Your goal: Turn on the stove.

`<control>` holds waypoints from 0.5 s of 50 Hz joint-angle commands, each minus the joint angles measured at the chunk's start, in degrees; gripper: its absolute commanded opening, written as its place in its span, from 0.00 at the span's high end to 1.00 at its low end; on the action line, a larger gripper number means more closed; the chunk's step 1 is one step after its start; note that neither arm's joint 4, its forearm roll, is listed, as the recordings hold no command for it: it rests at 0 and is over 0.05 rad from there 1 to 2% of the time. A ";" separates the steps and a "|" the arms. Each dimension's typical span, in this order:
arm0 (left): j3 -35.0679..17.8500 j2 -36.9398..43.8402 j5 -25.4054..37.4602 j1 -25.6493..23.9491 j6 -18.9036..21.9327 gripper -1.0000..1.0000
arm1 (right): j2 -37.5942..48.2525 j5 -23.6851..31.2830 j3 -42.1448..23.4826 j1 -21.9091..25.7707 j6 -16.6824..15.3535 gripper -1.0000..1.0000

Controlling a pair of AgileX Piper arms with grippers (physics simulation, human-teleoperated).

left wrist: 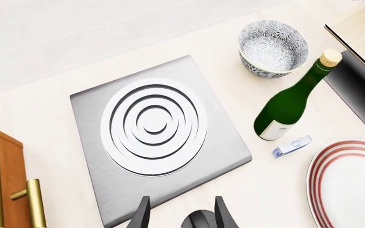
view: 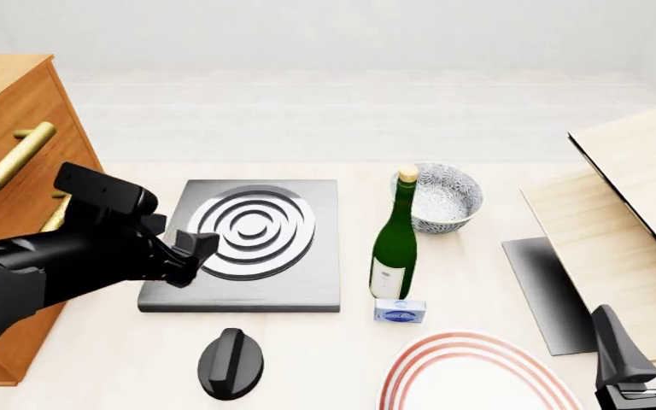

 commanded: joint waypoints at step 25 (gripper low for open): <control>7.96 7.47 -13.61 -4.44 -9.59 0.00 | -0.02 0.01 0.00 0.00 0.00 0.00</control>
